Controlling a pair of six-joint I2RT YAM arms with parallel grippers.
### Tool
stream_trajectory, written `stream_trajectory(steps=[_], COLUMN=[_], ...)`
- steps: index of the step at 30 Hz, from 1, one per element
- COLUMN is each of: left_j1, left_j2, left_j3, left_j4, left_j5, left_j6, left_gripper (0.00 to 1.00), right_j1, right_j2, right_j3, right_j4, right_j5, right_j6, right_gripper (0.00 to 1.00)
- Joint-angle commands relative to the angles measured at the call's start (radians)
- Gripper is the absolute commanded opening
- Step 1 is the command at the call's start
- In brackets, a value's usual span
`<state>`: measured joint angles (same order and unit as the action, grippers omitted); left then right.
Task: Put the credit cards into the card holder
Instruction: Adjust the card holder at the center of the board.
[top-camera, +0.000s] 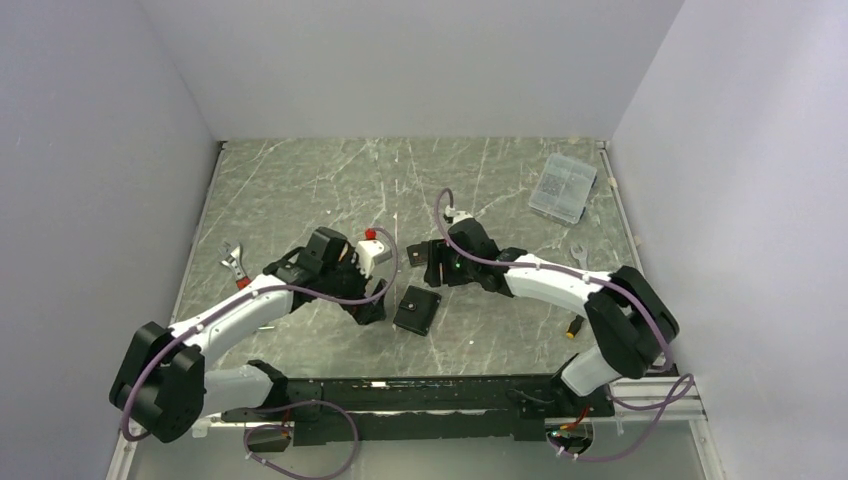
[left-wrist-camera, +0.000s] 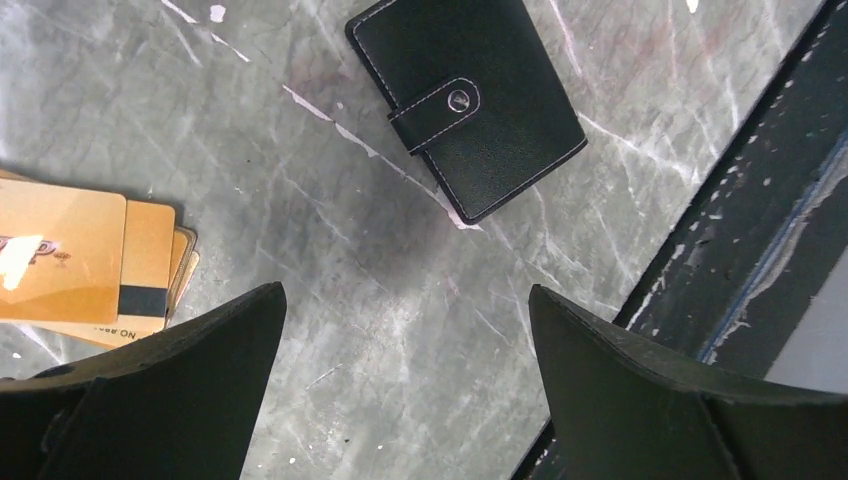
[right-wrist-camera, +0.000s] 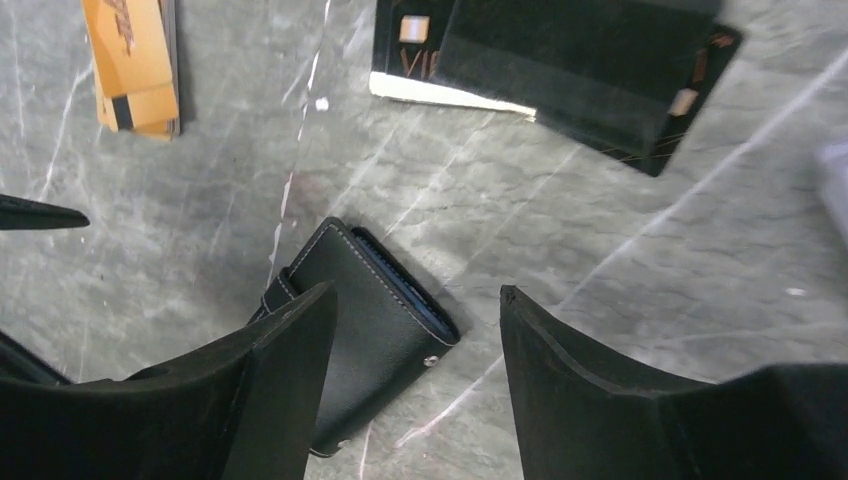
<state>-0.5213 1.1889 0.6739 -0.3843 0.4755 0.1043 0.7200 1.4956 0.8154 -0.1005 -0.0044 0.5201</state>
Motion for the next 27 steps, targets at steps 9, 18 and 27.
stream_trajectory(steps=[9, 18, 27], left_j1=[-0.313, -0.443, -0.477], left_j2=[0.062, 0.147, 0.286], left_j3=[0.064, 0.046, 0.088], left_j4=[0.073, 0.183, 0.227], left_j5=[-0.432, -0.562, -0.651], left_j6=[0.199, 0.342, 0.373], left_gripper=[0.94, 0.97, 0.93], right_j1=[0.013, 0.016, 0.076], right_j2=[0.084, 0.011, -0.223], right_j3=[-0.071, -0.222, -0.434], right_j4=[0.194, 0.246, 0.255], right_j5=[-0.157, -0.129, -0.046], right_j6=[0.085, 0.153, 0.302], right_gripper=[0.48, 0.39, 0.23])
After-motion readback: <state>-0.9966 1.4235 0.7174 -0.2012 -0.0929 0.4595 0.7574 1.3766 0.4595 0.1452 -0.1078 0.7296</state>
